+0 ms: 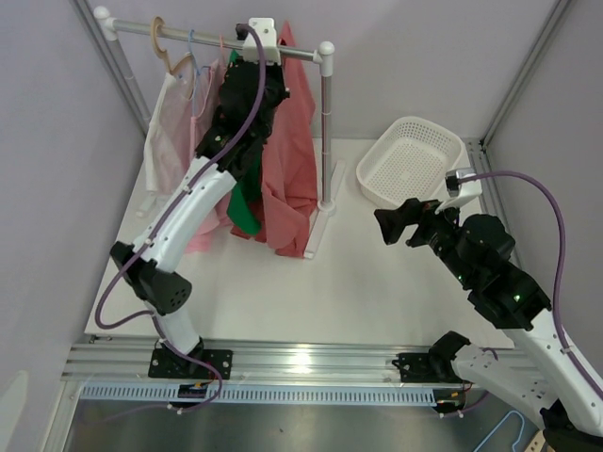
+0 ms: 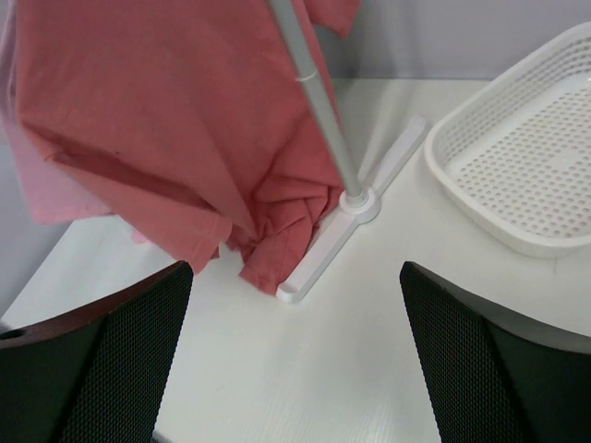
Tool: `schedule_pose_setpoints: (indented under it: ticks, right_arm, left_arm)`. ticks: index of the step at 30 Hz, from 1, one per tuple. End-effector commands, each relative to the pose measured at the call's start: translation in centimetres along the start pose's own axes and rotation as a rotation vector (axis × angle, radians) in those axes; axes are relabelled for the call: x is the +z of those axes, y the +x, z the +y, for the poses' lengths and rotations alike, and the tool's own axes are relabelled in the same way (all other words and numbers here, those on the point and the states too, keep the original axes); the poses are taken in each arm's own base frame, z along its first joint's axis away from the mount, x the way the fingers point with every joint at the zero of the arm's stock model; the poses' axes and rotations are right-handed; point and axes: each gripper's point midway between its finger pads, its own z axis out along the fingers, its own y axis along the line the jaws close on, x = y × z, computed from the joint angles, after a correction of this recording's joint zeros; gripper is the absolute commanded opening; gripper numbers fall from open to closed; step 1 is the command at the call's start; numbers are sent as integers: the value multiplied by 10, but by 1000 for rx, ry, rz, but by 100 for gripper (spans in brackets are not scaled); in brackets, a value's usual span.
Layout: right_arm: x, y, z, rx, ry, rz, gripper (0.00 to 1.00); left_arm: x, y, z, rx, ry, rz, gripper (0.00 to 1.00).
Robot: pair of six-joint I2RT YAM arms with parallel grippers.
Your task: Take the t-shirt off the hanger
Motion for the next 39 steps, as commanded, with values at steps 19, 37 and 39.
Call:
schedule_pose_setpoints:
  ticks: [19,37,39]
  right_arm:
    - [13,94,233,-130,-1168,195,99]
    - [-138,148,272,-60,-1234,375,0]
    - [-131,185,264,-20,-1170,434,0]
  left_arm:
    - [-135,-4,44,-225,-274,165,1]
    - [-71,-1,45,-202,-237,115,1]
    - [-68,-24,50,-203,-242,87,1]
